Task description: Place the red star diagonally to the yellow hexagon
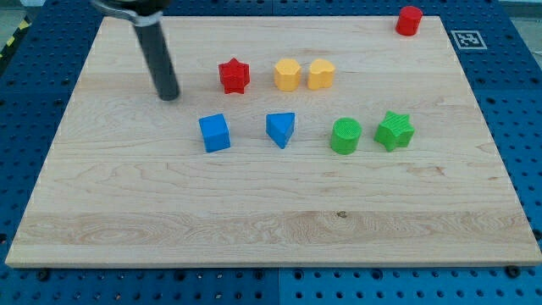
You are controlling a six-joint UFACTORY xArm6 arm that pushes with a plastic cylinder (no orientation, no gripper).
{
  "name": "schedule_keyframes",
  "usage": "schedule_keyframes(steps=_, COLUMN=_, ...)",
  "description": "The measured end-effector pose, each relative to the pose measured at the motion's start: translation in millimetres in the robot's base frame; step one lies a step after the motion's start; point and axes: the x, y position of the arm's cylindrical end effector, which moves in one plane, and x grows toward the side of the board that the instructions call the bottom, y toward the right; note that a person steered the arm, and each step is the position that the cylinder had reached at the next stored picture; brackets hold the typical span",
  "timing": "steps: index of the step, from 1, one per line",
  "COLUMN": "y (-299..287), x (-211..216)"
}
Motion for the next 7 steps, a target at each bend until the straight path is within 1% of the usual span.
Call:
schedule_keyframes(steps=1, y=41.8, x=2.8)
schedule_keyframes(steps=3, y=92.2, x=2.6)
schedule_keyframes(steps=4, y=90.3, x=-3.9)
schedule_keyframes(steps=6, y=62.6, x=-17.7)
schedule_keyframes(steps=7, y=62.5, x=-39.8)
